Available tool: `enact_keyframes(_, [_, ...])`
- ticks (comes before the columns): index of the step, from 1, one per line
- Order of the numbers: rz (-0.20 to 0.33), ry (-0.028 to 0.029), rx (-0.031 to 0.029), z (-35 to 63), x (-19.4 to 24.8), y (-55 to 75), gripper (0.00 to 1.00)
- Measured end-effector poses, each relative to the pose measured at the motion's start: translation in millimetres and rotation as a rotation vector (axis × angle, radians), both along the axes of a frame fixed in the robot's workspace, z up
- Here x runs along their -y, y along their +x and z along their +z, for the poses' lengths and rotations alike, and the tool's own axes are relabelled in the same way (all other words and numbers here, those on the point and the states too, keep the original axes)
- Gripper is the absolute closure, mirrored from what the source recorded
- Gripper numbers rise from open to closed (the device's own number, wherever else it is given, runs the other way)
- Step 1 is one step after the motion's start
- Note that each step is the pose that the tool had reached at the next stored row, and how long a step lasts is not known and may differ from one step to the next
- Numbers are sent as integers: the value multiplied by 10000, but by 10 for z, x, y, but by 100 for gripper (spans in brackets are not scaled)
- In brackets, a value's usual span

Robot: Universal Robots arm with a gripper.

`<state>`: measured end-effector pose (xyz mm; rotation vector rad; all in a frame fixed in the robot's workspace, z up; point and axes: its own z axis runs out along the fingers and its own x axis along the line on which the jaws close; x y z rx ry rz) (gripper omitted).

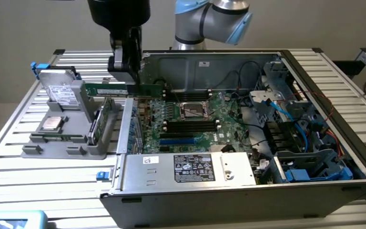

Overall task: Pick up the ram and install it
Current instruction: 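Pick up the ram and move it above insertion slot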

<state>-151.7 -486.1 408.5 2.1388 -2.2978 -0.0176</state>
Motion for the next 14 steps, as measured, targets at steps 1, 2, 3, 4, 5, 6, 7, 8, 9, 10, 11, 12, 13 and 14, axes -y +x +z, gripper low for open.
enact_keyframes(1, [1, 0, 0, 0, 0, 47, 86])
enact_keyframes(2, [1, 1, 0, -1, 0, 93, 86])
enact_keyframes(3, [1, 1, 0, -2, 0, 138, 86])
enact_keyframes(4, [0, 0, 0, -3, 0, 183, 86])
enact_keyframes(5, [1, 0, -1, -4, -1, 232, 86])
enact_keyframes(6, [1, 0, 0, -4, -3, 276, 86])
enact_keyframes(7, [0, 0, 0, -4, -7, 320, 86])
enact_keyframes(8, [0, 0, 0, -5, -14, 365, 86])
enact_keyframes(9, [1, 0, 0, -5, -23, 405, 86])
enact_keyframes(10, [2, 0, 0, -5, -33, 445, 86])
enact_keyframes(11, [1, 0, 1, -5, -44, 476, 86])
enact_keyframes(12, [1, 0, 2, -5, -56, 509, 86])
enact_keyframes(13, [1, 0, 5, -5, -71, 543, 86])
enact_keyframes(14, [0, 0, 6, -5, -88, 574, 86])
